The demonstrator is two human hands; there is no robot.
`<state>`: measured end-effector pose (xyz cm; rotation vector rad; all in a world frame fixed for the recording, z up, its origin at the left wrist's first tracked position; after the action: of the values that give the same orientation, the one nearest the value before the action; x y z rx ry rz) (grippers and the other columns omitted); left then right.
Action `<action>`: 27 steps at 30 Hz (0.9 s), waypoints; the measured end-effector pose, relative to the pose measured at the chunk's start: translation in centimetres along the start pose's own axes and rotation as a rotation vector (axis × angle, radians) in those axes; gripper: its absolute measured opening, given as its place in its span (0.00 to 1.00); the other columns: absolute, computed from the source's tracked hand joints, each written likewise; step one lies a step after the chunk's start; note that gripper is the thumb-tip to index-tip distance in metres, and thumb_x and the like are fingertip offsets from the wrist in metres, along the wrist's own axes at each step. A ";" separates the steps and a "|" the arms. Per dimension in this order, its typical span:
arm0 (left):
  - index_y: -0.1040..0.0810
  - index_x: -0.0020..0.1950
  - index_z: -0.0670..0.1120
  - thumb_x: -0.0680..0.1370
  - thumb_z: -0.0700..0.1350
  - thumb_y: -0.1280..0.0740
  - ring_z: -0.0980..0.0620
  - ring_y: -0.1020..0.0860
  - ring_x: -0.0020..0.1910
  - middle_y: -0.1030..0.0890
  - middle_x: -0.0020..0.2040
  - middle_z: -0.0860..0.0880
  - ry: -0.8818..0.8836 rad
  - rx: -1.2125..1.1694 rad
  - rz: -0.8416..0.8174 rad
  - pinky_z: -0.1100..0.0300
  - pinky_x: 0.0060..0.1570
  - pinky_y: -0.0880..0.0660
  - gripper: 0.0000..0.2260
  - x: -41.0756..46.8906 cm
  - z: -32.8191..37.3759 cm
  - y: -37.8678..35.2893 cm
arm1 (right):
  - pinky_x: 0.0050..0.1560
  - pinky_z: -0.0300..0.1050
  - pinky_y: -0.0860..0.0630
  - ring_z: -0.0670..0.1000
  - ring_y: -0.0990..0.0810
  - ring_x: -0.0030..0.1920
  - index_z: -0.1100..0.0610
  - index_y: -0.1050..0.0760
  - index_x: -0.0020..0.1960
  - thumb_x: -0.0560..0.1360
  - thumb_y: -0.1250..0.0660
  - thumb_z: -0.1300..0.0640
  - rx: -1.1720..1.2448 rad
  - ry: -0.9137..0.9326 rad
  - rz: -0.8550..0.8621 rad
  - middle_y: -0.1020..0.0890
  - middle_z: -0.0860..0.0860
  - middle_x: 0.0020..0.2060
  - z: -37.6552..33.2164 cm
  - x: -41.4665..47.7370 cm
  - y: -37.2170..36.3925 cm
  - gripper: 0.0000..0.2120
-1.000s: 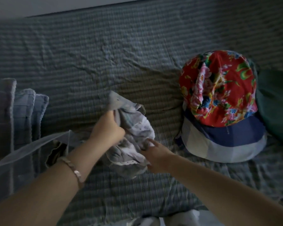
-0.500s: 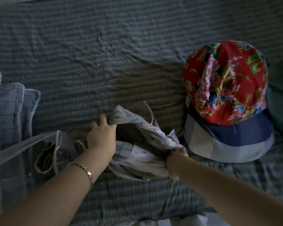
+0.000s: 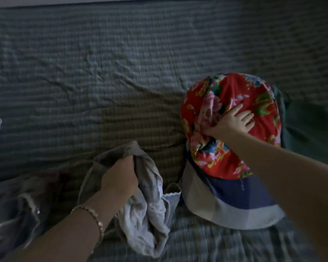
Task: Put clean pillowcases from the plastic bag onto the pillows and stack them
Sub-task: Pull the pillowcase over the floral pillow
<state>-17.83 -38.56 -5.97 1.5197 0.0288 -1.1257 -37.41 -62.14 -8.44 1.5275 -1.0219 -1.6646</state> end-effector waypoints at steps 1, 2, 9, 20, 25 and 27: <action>0.32 0.62 0.44 0.78 0.39 0.41 0.44 0.27 0.60 0.26 0.60 0.43 -0.005 -0.054 0.005 0.52 0.59 0.30 0.13 0.4 0.1 -0.4 | 0.71 0.57 0.47 0.63 0.47 0.73 0.64 0.58 0.75 0.66 0.27 0.43 -0.047 0.045 0.098 0.46 0.65 0.73 0.0 0.6 -0.2 0.54; 0.31 0.59 0.43 0.77 0.39 0.41 0.44 0.27 0.58 0.25 0.58 0.43 -0.005 -0.079 0.008 0.51 0.58 0.29 0.11 0.9 0.2 -0.8 | 0.66 0.56 0.38 0.63 0.37 0.69 0.64 0.48 0.73 0.70 0.29 0.50 -0.068 0.091 0.211 0.36 0.64 0.69 0.2 1.2 0.1 0.42; 0.30 0.41 0.43 0.76 0.38 0.40 0.45 0.27 0.42 0.23 0.47 0.39 0.069 -0.247 0.064 0.56 0.40 0.32 0.04 2.2 1.2 -0.4 | 0.36 0.45 0.23 0.53 0.21 0.37 0.63 0.22 0.45 0.69 0.30 0.59 0.471 0.223 -0.137 0.20 0.55 0.37 3.6 -1.1 3.6 0.08; 0.27 0.58 0.45 0.75 0.60 0.38 0.48 0.24 0.49 0.22 0.50 0.49 0.049 -0.406 -0.213 0.55 0.50 0.27 0.20 0.4 7.3 -4.0 | 0.52 0.42 0.34 0.47 0.26 0.50 0.45 0.23 0.54 0.71 0.36 0.40 0.116 0.145 -0.684 0.20 0.48 0.46 20.7 -15.6 -3.8 0.15; 0.40 0.74 0.49 0.70 0.68 0.37 0.45 0.30 0.66 0.32 0.70 0.49 0.057 -0.272 -0.346 0.53 0.61 0.31 0.38 -1.2 7.3 -8.6 | 0.34 0.37 0.30 0.49 0.26 0.38 0.57 0.27 0.53 0.73 0.37 0.54 -0.122 0.246 -0.734 0.25 0.50 0.40 17.9 -12.0 -7.1 0.11; 0.41 0.74 0.48 0.71 0.69 0.40 0.44 0.31 0.67 0.33 0.71 0.47 0.104 -0.323 -0.281 0.51 0.61 0.31 0.39 -0.6 7.1 -8.4 | 0.35 0.38 0.26 0.47 0.23 0.38 0.56 0.25 0.50 0.74 0.36 0.48 0.028 0.218 -0.580 0.22 0.50 0.40 15.7 -9.4 -4.0 0.12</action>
<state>-27.43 -41.13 -10.86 1.3067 0.4861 -1.1949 -51.81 -50.26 -7.07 2.1071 -0.5100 -1.7970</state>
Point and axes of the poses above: each hand's wrist, its own x-axis towards the middle knuckle, its own y-axis out of the back of the hand, z = x × y, the point moved 6 cm from there along x, towards the middle knuckle
